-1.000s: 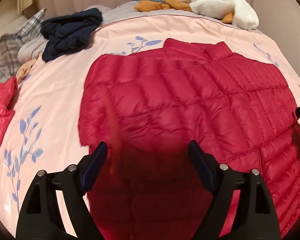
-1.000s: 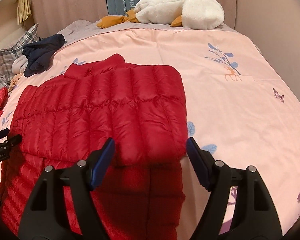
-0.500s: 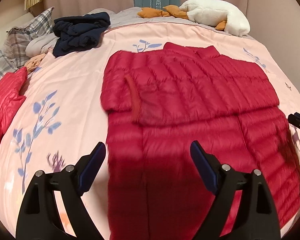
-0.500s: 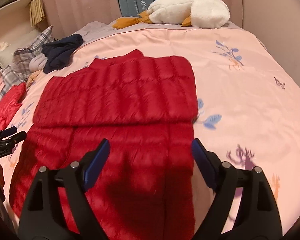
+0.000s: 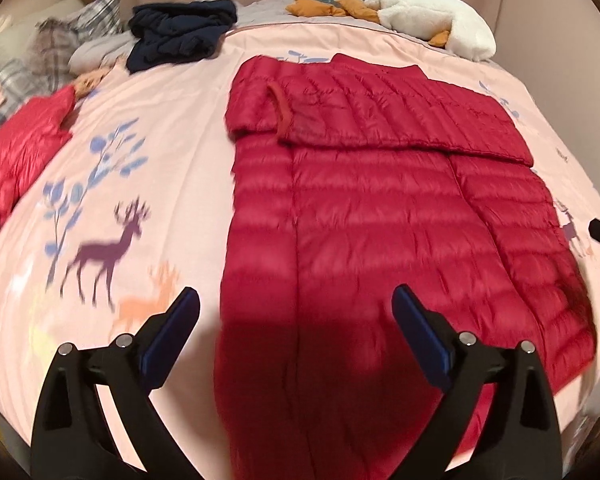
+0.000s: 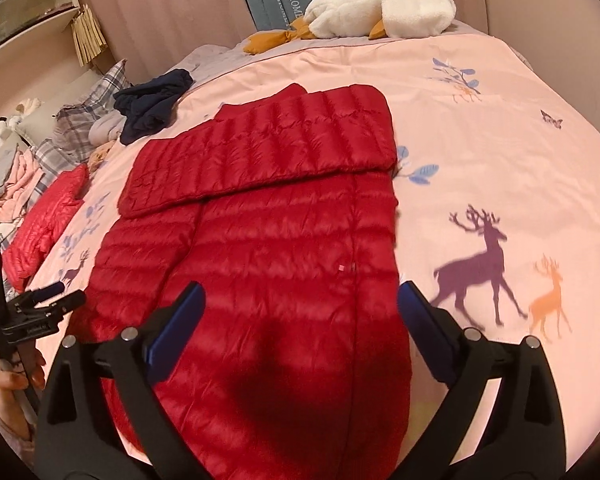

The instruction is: Fold large clothes

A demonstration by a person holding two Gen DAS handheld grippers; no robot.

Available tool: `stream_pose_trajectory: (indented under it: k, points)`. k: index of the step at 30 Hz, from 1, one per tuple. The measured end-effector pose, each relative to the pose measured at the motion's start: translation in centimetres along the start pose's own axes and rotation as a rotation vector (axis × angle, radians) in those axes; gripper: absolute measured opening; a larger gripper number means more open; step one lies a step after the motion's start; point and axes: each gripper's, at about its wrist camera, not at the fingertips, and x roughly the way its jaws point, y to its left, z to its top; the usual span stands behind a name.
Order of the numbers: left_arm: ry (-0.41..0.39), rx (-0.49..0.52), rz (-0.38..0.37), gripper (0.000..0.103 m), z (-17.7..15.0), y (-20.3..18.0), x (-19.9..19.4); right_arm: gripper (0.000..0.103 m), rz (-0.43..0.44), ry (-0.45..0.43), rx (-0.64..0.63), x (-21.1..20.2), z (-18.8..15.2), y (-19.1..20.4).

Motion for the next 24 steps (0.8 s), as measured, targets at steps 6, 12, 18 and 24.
stream_pose_trajectory:
  k: [6,12,18,24]
  points:
    - [0.007,-0.11,-0.033,0.097,-2.9,2.2,-2.3,0.099,0.022,0.004,0.01,-1.7,-1.4,0.1]
    - [0.017,-0.197,-0.067,0.097,-5.4,4.4,-4.1,0.099,0.012,0.013,0.039,-2.8,-2.9,-0.1]
    - [0.031,-0.234,-0.102,0.097,-6.6,5.5,-4.6,0.099,0.0,0.04,0.06,-2.9,-4.4,-0.6]
    - [0.022,-0.248,-0.166,0.097,-6.8,5.4,-4.9,0.099,-0.002,0.066,0.082,-2.8,-5.4,-1.0]
